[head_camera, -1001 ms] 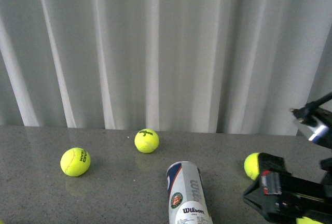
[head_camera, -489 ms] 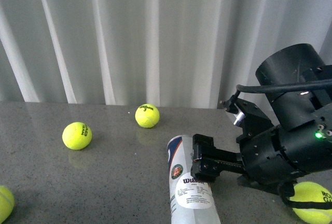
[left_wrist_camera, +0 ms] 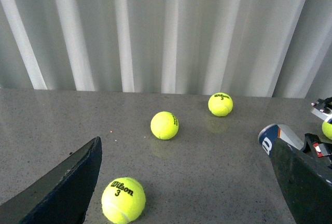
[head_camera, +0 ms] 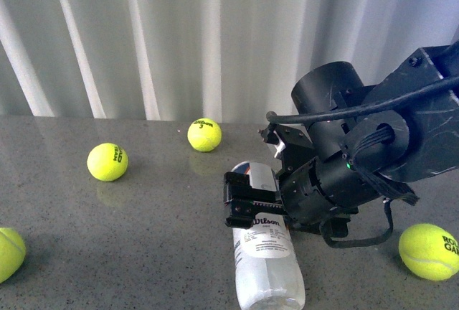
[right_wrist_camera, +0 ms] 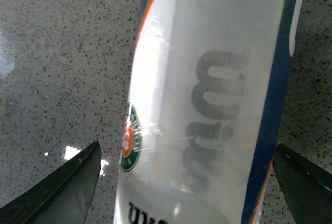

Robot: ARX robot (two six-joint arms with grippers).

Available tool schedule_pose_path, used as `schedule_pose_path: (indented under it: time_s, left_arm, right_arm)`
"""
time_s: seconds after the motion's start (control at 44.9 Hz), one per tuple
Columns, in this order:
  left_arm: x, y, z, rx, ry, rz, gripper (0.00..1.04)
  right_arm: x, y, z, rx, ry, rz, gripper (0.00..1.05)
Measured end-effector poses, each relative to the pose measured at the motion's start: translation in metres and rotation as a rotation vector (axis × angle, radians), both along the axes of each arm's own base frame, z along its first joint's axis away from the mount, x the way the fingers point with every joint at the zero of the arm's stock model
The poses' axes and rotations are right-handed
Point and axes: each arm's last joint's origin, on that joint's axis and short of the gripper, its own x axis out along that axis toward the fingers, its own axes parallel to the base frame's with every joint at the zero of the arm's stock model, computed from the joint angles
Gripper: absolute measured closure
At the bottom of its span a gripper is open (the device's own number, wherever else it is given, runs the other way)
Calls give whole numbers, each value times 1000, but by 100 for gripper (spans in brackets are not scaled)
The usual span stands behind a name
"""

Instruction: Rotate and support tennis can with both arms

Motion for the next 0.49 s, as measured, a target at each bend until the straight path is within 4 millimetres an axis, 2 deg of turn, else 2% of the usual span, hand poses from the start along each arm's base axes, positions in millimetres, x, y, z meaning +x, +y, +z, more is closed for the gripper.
schedule_pose_path:
  time_s: [0.156,0.334,0.489]
  left_arm:
    - [0,0,0,0,0,0,7]
    - [0,0,0,0,0,0,7]
    - [0,0,0,0,0,0,7]
  right_arm:
    - [4,5,-12,-35,31,-10,7]
    - [4,1,-18,-63,35,-17,36]
    - [-5,-8,-11,-154,-67,86,55]
